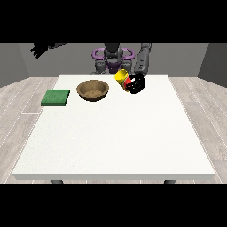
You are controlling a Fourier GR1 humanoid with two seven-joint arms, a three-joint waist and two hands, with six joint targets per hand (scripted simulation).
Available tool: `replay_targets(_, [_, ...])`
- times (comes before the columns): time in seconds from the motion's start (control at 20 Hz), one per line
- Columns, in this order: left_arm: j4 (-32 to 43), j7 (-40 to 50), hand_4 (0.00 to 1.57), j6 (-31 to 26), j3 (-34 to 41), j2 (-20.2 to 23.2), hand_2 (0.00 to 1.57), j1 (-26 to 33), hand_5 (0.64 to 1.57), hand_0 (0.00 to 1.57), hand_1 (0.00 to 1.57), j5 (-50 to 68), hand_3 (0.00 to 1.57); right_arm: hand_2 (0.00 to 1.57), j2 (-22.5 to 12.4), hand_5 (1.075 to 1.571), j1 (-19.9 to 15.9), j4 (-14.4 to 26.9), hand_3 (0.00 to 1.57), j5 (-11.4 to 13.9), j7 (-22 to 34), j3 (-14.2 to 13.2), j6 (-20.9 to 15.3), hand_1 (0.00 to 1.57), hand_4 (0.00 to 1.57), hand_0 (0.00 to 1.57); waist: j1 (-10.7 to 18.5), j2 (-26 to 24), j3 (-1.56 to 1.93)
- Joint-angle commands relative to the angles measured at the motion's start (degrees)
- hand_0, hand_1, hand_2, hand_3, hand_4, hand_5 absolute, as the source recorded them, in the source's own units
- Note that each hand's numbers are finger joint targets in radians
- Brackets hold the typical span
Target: Pick the cup and pour the ball into the bowl, then pick the bowl and place it on the pad
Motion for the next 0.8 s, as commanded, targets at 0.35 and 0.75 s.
replay_targets(0.35, [9.2, 28.5, 1.44, 15.6, -21.8, -1.2, 1.57, -10.9, 1.540, 1.35, 1.35, -33.5, 1.57, 0.00, -1.2, 1.561, -3.3, 9.9, 0.08, 0.8, -0.1, -0.3, 0.8, 0.00, 0.68, 0.00, 1.8, -5.8, 0.17])
replay_targets(0.75, [11.0, 47.1, 1.47, 8.0, -31.0, -6.0, 1.57, -16.4, 1.529, 1.36, 1.36, -45.0, 1.57, 0.00, -2.8, 1.558, -0.7, 17.4, 0.00, -0.9, -2.7, -2.5, 5.7, 0.00, 0.69, 0.00, 2.1, -9.7, -0.08])
